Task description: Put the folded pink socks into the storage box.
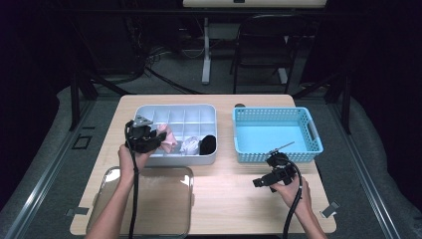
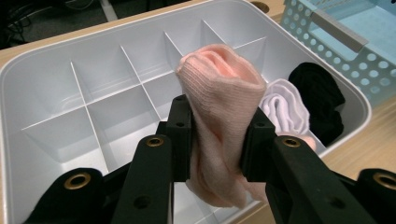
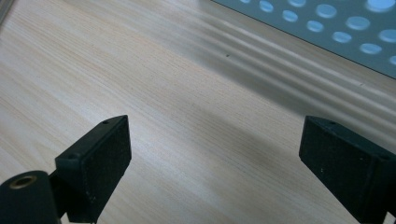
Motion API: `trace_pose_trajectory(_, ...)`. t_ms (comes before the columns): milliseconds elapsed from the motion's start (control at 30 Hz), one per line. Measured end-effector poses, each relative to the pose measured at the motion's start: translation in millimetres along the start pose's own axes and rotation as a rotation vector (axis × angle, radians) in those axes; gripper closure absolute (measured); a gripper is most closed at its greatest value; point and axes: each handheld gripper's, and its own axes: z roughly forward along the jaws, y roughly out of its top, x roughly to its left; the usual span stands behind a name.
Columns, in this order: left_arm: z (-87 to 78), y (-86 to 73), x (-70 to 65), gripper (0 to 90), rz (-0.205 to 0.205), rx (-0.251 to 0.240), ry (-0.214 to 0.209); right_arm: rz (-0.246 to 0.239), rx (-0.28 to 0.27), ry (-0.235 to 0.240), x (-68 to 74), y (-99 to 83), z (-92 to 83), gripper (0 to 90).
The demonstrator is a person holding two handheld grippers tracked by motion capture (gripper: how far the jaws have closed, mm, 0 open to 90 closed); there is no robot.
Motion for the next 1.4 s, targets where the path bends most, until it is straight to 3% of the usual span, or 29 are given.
trace_pose_trajectory(267,22.2,-5.3,0.4,70.1,0.022,0.048,0.049,0.005,-0.001,0.000,-0.7,-0.1,0.4,8.7)
trace_pose_trajectory(800,43.9,-9.5,-11.6,69.8,0.094,0.107,0.094,-0.001,0.005,0.003,-2.0,0.2,-0.8,8.7)
trace_pose_trajectory(1133,52.4,-15.6,-12.1,68.1,0.068,0.155,0.067,0.006,-0.003,0.011,-1.1,0.2,1.0,8.7)
trace_pose_trajectory(1400,55.4,-14.3,-9.8,59.3,0.041,0.190,0.039,0.002,0.004,0.011,-1.5,0.2,0.3,8.7)
